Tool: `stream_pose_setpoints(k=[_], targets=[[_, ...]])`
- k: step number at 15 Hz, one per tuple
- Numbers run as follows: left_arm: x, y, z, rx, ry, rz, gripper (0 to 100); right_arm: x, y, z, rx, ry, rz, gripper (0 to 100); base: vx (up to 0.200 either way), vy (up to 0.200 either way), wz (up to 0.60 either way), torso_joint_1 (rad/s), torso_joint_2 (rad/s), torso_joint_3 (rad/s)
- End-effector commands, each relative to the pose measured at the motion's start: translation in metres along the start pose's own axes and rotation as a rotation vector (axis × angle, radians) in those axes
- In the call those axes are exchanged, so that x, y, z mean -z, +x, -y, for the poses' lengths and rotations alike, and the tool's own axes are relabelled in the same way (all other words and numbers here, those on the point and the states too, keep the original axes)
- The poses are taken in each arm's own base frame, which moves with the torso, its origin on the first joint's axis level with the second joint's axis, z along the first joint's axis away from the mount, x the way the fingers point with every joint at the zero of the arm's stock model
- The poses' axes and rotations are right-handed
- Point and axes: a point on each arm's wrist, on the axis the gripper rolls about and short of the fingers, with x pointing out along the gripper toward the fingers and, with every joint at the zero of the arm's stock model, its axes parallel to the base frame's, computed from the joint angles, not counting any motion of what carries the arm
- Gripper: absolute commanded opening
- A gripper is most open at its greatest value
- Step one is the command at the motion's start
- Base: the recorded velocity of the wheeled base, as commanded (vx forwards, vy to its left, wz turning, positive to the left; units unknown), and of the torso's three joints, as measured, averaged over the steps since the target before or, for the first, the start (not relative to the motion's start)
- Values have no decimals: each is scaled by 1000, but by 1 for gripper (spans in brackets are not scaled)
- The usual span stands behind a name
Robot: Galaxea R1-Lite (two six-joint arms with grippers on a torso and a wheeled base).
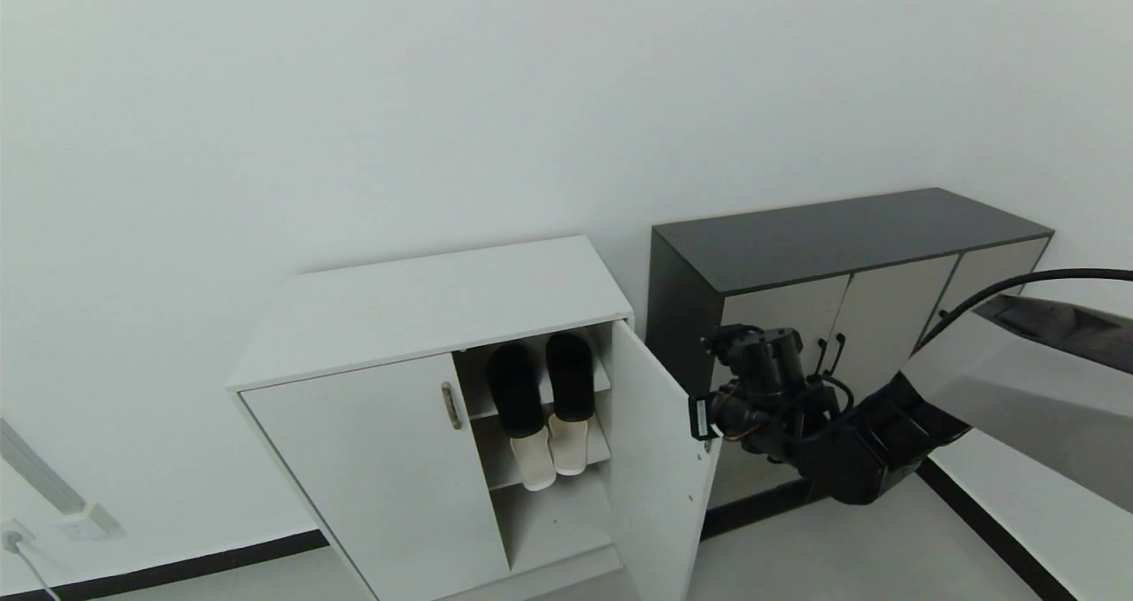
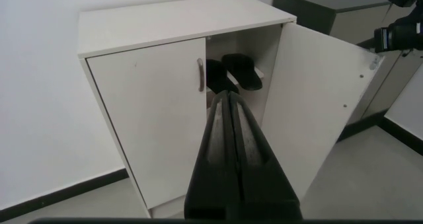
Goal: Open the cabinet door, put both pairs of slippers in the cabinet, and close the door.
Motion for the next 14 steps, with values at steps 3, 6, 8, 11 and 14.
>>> stream_pose_setpoints(k=[3,6,8,11,14], targets=[[0,0,0,-1,-1,-1,0,4,-15,-40,-72,-33,7,0,0,0,0,0,0,0],[0,0,0,1,0,-1,0,1,-24,-53,-108,-28,18,0,0,0,0,0,0,0],[0,0,0,1,0,-1,0,6,-45,-73,-175,-35,11,0,0,0,0,0,0,0],[0,0,0,1,0,-1,0,8,-60,-91,-245,-54,74,0,0,0,0,0,0,0],[0,0,0,-1,0,-1,0,4,-63,-89,-257,-80,152,0,0,0,0,0,0,0]])
